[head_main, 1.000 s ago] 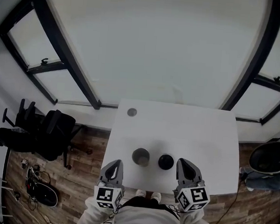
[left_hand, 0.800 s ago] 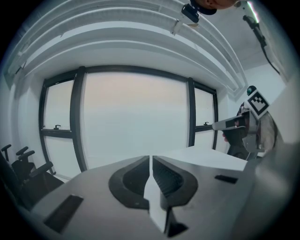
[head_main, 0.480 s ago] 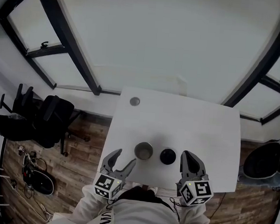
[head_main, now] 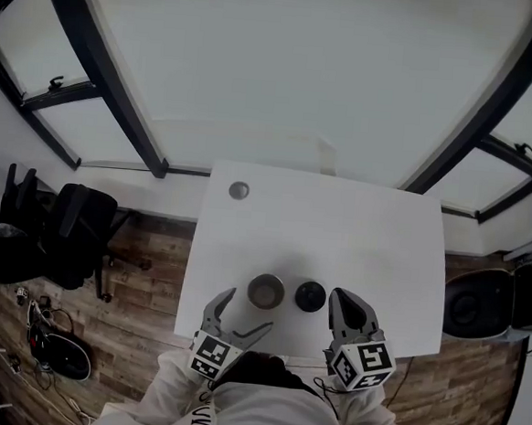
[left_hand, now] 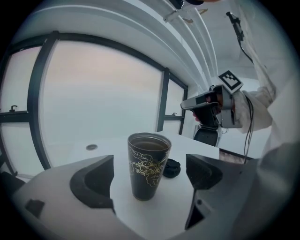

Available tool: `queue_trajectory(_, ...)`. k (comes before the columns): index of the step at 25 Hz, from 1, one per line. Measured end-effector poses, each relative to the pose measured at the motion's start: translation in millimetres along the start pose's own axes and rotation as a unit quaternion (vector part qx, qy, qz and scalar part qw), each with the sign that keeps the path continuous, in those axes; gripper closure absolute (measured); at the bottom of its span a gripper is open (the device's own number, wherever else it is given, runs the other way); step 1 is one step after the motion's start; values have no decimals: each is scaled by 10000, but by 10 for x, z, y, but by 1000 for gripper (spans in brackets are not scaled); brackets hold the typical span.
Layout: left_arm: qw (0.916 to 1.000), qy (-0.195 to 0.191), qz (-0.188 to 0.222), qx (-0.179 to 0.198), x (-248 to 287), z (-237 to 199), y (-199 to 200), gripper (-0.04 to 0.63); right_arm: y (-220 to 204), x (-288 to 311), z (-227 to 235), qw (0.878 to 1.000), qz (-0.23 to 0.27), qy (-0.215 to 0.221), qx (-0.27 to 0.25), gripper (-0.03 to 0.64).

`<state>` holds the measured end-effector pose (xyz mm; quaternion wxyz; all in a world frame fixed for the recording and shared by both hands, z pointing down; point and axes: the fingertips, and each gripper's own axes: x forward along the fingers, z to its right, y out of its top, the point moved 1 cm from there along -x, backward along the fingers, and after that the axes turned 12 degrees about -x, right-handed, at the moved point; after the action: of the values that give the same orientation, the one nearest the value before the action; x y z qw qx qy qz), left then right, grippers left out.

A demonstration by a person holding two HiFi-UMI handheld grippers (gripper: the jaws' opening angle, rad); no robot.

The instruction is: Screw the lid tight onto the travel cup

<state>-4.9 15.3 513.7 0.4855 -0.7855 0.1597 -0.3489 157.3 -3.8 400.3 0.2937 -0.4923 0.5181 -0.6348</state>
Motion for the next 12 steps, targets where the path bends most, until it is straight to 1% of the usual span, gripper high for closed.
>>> queue_trajectory(3,9999,-82,45,-64,154,-34,-66,129,-36,10,20,9999,-136,-59,-45,595)
queue_trajectory(6,9997,-247,63,-27,275,-26,-114,129,-80,-3,35,9996,-240,-122,-71,595)
queue_trajectory(12,9986,-467,235,-53,421,-125,-90,129,-261,78,-20,9985,-500,-179,-97,596)
